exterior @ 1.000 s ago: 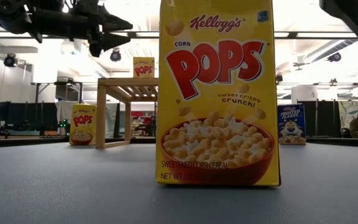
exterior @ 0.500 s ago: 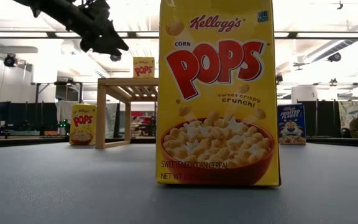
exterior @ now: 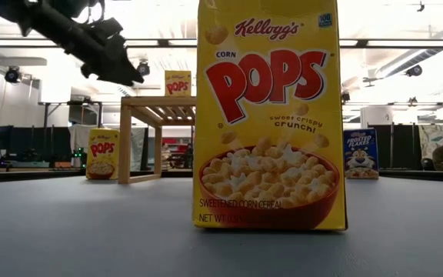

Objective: Stack cereal on shelf
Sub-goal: Put the top yellow cereal box on the shelf aligned with the other yellow cereal box

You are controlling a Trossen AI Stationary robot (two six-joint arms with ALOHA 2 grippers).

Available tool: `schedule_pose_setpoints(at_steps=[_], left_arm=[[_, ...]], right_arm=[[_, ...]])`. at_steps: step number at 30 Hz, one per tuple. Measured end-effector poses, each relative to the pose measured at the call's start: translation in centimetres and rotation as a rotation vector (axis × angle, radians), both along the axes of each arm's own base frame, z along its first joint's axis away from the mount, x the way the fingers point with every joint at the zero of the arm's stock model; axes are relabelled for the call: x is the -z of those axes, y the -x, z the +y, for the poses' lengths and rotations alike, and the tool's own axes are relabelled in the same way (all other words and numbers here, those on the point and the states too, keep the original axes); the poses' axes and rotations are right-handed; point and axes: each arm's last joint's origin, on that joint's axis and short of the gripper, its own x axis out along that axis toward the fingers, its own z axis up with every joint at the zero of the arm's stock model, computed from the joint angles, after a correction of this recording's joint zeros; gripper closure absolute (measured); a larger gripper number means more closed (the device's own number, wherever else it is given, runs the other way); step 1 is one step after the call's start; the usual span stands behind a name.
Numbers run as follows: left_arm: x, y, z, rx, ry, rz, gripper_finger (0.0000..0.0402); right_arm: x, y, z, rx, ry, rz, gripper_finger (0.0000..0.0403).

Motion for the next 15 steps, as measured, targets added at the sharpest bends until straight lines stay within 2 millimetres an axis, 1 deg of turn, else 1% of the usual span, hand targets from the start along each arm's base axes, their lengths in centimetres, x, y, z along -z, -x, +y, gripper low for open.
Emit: schedule_pose_setpoints(at_steps=[4,10,15], left_arm=[[0.6,1.4,-0.4,-0.083,-0.035,-0.013,0.0112],[1.3,2.7,-0.8,-0.135,-0.013,-0.064,0.0112],[2.2,3.7,-0.5,-0.302,0.002,-0.079,0.0112]], right_arm=[[0.1,0.2,0.0,-0.008,0.024,-0.043,0.0138],[0.1,1.6,0.4,-0.012,0.059,-0.155,0.0138],[1.3,3.0,0.8,0.002,0.059,-0.202,0.0138]])
